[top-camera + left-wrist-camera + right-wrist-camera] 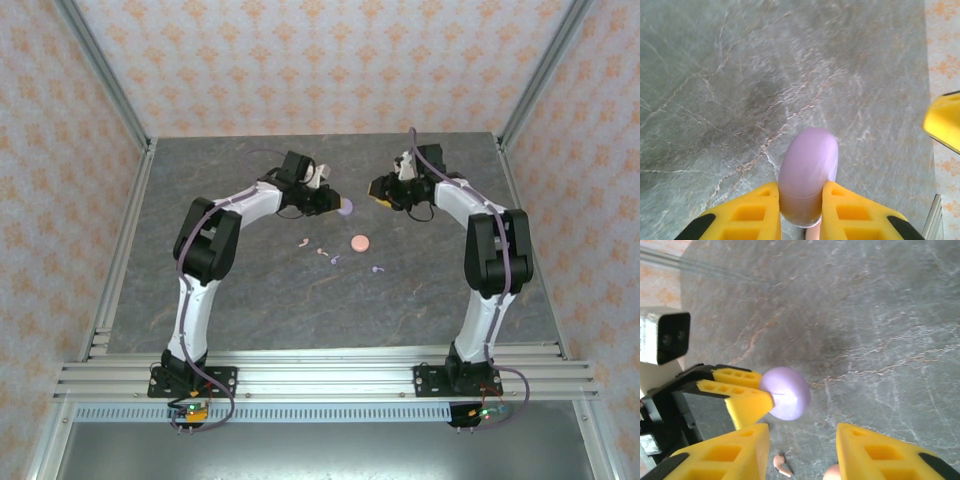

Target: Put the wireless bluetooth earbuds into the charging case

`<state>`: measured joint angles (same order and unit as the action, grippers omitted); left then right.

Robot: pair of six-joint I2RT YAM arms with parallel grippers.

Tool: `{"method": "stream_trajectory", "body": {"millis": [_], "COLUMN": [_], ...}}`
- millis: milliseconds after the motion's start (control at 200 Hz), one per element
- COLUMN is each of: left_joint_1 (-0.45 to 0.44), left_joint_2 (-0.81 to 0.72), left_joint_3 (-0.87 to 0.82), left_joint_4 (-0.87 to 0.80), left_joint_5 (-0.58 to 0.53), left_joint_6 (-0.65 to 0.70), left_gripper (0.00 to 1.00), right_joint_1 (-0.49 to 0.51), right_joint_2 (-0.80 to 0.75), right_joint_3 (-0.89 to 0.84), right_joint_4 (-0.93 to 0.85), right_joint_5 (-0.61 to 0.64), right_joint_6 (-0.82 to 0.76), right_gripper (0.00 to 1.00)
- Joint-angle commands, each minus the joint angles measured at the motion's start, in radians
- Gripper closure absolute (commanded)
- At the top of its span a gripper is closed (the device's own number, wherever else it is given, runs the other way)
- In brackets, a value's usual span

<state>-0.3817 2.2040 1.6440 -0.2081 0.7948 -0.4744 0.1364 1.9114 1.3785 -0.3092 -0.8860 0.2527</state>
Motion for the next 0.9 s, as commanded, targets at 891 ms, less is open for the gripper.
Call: {"method": "stream_trajectory", "body": {"millis": [891], "left_joint_1": [-0.035], "left_joint_2": [-0.527], "left_joint_3": [-0.141], "left_joint_4": [-0.17], "left_joint_5": [0.228], "left_joint_6": [0.389], "left_gripper": [0.79], "right_joint_1": [0.09], "right_joint_2": [-0.339], "right_joint_3": [0.044], "right_joint_4": [-0.236], "right_joint_5": [-0.352], "right_joint_6": [-0.418], "right_gripper": [0.38]}}
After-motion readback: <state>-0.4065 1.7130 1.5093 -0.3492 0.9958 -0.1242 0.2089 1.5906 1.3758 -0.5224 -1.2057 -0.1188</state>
